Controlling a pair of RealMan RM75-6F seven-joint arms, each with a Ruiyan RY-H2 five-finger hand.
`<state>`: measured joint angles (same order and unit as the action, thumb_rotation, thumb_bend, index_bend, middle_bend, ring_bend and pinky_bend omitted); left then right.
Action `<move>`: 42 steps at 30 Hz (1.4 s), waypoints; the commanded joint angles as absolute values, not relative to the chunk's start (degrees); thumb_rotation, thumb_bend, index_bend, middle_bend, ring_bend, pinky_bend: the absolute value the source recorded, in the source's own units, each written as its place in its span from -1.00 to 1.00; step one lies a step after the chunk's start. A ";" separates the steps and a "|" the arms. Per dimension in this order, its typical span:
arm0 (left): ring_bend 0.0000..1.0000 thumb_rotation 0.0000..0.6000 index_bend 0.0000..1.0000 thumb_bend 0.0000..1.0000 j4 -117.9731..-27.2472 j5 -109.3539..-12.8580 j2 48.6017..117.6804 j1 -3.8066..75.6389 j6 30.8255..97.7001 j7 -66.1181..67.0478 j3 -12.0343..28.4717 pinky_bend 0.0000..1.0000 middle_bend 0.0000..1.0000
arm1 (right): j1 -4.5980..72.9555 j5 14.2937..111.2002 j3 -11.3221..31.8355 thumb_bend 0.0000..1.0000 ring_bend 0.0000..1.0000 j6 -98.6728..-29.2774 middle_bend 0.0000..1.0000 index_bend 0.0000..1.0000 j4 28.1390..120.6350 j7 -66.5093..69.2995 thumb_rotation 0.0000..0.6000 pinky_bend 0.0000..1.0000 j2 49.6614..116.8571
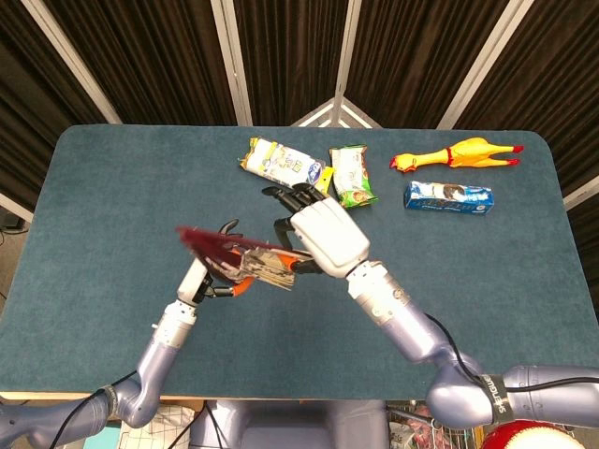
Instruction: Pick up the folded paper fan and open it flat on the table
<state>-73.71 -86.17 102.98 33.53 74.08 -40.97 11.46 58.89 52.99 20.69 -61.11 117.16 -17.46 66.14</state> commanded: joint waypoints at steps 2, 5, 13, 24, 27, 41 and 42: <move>-0.92 1.00 0.45 -0.21 -70.95 -88.09 103.03 33.53 77.24 -38.76 12.06 -0.66 -0.23 | 57.28 54.43 20.76 -0.16 -0.47 -60.38 -0.65 0.49 115.27 -14.41 1.00 -0.67 64.88; -0.92 1.00 0.45 -0.21 -68.21 -89.75 103.47 33.79 79.79 -36.31 12.25 -0.64 -0.23 | 56.19 55.85 20.85 -0.16 -0.47 -60.14 -0.65 0.49 114.20 -11.99 1.00 -0.67 64.37; -0.92 1.00 0.45 -0.24 -61.79 -92.60 103.72 34.04 84.74 -31.50 11.95 -0.64 -0.23 | 53.07 59.41 20.93 -0.16 -0.47 -60.49 -0.65 0.50 111.29 -6.54 1.00 -0.67 62.81; -0.92 1.00 0.42 -0.27 -53.94 -92.63 104.48 34.31 86.85 -30.48 11.43 -0.64 -0.23 | 50.14 64.12 21.34 -0.15 -0.47 -61.54 -0.65 0.51 109.58 -2.51 1.00 -0.67 60.63; -0.92 1.00 0.42 -0.27 -51.62 -92.85 105.26 34.78 88.41 -30.00 11.91 -0.64 -0.23 | 49.37 65.33 20.99 -0.15 -0.47 -62.07 -0.64 0.51 108.82 -2.30 1.00 -0.67 60.52; -0.92 1.00 0.41 -0.29 -37.66 -95.85 109.06 37.59 96.70 -22.50 11.54 -0.64 -0.25 | 45.06 69.82 18.31 -0.15 -0.47 -64.23 -0.64 0.52 101.62 1.70 1.00 -0.67 62.27; -0.92 1.00 0.41 -0.29 -36.89 -96.03 109.18 37.69 97.04 -22.10 11.30 -0.64 -0.25 | 44.64 69.93 18.14 -0.15 -0.47 -64.40 -0.64 0.52 101.00 2.29 1.00 -0.67 62.38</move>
